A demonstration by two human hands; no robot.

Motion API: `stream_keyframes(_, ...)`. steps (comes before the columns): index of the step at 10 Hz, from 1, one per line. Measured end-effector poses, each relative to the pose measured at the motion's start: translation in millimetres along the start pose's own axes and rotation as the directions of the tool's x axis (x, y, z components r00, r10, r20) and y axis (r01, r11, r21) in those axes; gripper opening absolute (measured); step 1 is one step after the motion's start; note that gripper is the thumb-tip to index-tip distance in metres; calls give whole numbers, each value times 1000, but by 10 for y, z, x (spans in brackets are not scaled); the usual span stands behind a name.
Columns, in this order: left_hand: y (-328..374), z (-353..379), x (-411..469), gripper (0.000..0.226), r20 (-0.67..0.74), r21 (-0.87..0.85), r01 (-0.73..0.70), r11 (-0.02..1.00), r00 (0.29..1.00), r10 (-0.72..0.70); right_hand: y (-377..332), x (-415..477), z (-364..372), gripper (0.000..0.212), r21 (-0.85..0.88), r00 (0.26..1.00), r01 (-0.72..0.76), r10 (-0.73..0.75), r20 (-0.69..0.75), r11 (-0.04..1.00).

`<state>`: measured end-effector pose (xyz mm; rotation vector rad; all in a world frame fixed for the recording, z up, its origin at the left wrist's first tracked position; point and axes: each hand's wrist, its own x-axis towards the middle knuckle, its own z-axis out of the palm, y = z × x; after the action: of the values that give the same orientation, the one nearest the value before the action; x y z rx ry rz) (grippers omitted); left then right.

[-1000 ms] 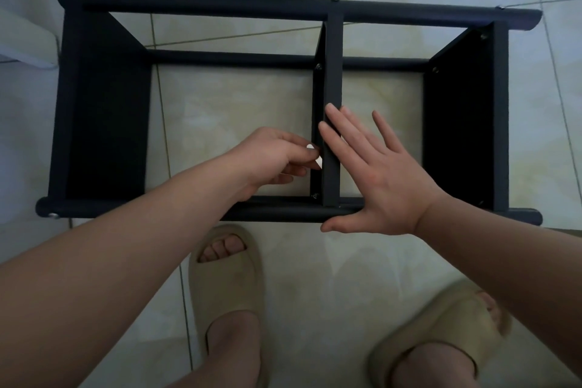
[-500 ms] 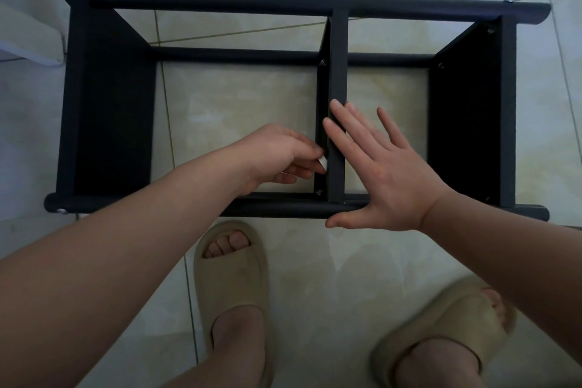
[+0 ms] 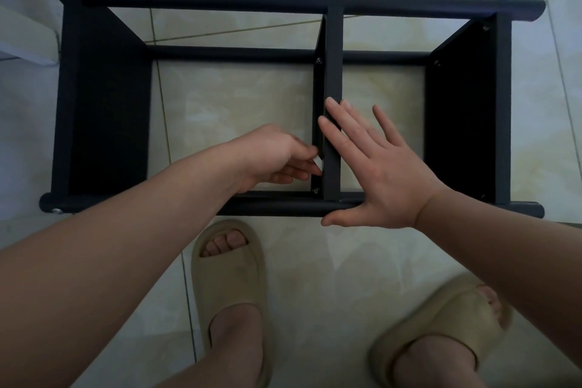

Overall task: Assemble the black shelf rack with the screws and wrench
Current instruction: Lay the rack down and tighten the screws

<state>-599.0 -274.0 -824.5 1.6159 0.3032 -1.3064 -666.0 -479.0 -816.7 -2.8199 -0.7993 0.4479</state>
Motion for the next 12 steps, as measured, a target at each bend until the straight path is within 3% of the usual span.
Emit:
stream_keyframes(6,-53,-131,-103,17,115,183,-94,979,991,73,6,5,19,126,6,1000,-3,3,1,1000)
stream_keyframes(12,-137,-142,-227,12,179,417,-200,887,974,136,9,-1,20,125,2,1000,-1,1,-9,1000)
